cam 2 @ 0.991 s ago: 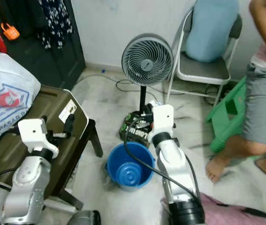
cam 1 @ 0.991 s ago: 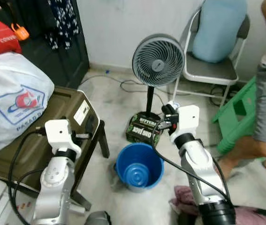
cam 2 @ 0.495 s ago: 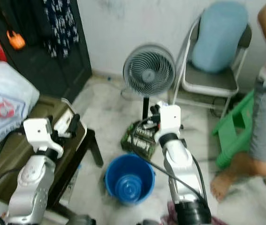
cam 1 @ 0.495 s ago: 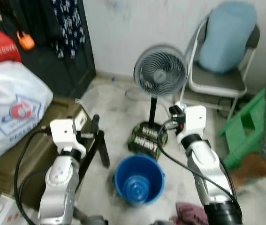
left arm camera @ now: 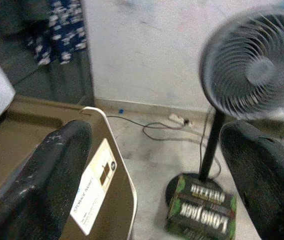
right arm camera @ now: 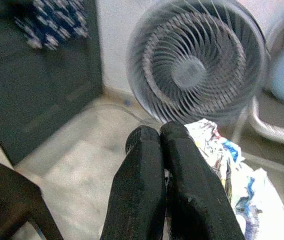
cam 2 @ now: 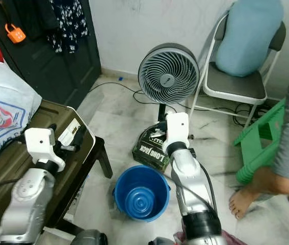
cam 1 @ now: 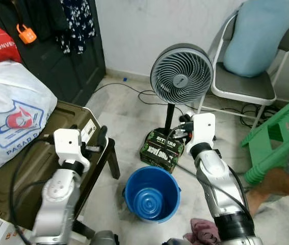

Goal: Clean up the room

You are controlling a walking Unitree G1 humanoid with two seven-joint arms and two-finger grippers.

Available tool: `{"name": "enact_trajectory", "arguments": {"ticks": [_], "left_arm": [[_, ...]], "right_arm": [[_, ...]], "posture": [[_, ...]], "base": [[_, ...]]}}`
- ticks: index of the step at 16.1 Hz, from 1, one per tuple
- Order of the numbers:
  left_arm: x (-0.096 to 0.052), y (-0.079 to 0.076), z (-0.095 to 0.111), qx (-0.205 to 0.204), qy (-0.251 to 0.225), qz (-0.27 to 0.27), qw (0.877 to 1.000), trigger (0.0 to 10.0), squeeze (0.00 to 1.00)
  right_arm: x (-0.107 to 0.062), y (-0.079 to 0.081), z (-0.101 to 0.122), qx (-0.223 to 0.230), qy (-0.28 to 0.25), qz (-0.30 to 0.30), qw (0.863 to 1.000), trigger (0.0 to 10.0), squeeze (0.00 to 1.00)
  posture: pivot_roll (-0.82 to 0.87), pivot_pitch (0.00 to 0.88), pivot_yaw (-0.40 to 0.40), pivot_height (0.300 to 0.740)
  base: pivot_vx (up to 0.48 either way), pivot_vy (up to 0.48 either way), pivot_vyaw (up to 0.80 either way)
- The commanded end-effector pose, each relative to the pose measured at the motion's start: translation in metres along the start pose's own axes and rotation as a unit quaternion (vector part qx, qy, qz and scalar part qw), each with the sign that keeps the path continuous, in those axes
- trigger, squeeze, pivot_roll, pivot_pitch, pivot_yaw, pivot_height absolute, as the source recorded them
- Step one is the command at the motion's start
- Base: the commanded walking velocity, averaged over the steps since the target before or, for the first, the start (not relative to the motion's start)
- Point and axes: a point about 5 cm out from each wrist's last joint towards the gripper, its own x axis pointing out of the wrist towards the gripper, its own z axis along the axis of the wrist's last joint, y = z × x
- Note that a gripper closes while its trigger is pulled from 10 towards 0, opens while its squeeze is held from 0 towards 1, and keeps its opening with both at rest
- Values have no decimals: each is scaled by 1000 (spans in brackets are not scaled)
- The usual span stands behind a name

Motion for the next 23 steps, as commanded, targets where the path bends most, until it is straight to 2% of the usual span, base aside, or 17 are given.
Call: {"name": "enact_trajectory", "arguments": {"ticks": [1, 2, 4, 7, 9, 11, 13, 15, 18, 21, 22, 23], "left_arm": [[-3, -2, 1, 20, 2, -27, 999, 10000, 0], [-6, -4, 2, 33, 9, -62, 998, 10000, 0], [-23, -8, 5, 59, 20, -122, 991, 10000, 0], [-35, -9, 9, 75, 25, -139, 987, 10000, 0], [-53, 0, 11, 87, 46, -139, 985, 10000, 0], [-62, 5, 15, 99, 57, -142, 983, 10000, 0], [-73, 11, 19, 110, 72, -137, 982, 10000, 0], [-80, 14, 24, 115, 80, -139, 980, 10000, 0], [-86, 14, 28, 125, 92, -150, 976, 10000, 0], [-86, 12, 30, 136, 95, -165, 972, 10000, 0], [-86, 12, 30, 135, 95, -165, 972, 10000, 0], [-86, 11, 30, 134, 96, -167, 972, 10000, 0]], "right_arm": [[4, -5, -6, -1, 30, -25, 999, 10000, 0], [8, -11, -14, -6, 59, -46, 997, 10000, 0], [17, -28, -27, -3, 109, -102, 989, 10000, 0], [21, -32, -34, -6, 134, -123, 983, 10000, 0], [24, -30, -46, 18, 171, -136, 976, 10000, 0], [28, -28, -48, 25, 176, -139, 974, 10000, 0], [34, -17, -48, 35, 181, -133, 974, 10000, 0], [41, 0, -44, 59, 183, -115, 975, 10000, 0], [50, 38, -33, 81, 168, -69, 980, 10000, 0], [50, 47, -34, 91, 170, -67, 979, 10000, 0], [49, 46, -35, 94, 169, -69, 979, 10000, 686], [49, 45, -36, 95, 168, -72, 979, 10000, 1000]], "posture": [[97, 65, -14, 740], [112, 70, -10, 740], [150, 92, 13, 740], [197, 143, 35, 740], [257, 189, 61, 740], [283, 205, 68, 740], [316, 219, 80, 740], [348, 230, 95, 740], [367, 241, 121, 740], [368, 245, 128, 740], [366, 246, 129, 740], [364, 246, 129, 740]], "base": [[0, 0, 0], [0, 0, 0], [0, 0, 0], [0, 0, 0], [0, 0, 0], [0, 0, 0], [0, 0, 0], [0, 0, 0], [0, 0, 0], [0, 0, 0], [0, 0, 0], [0, 0, 0]]}}
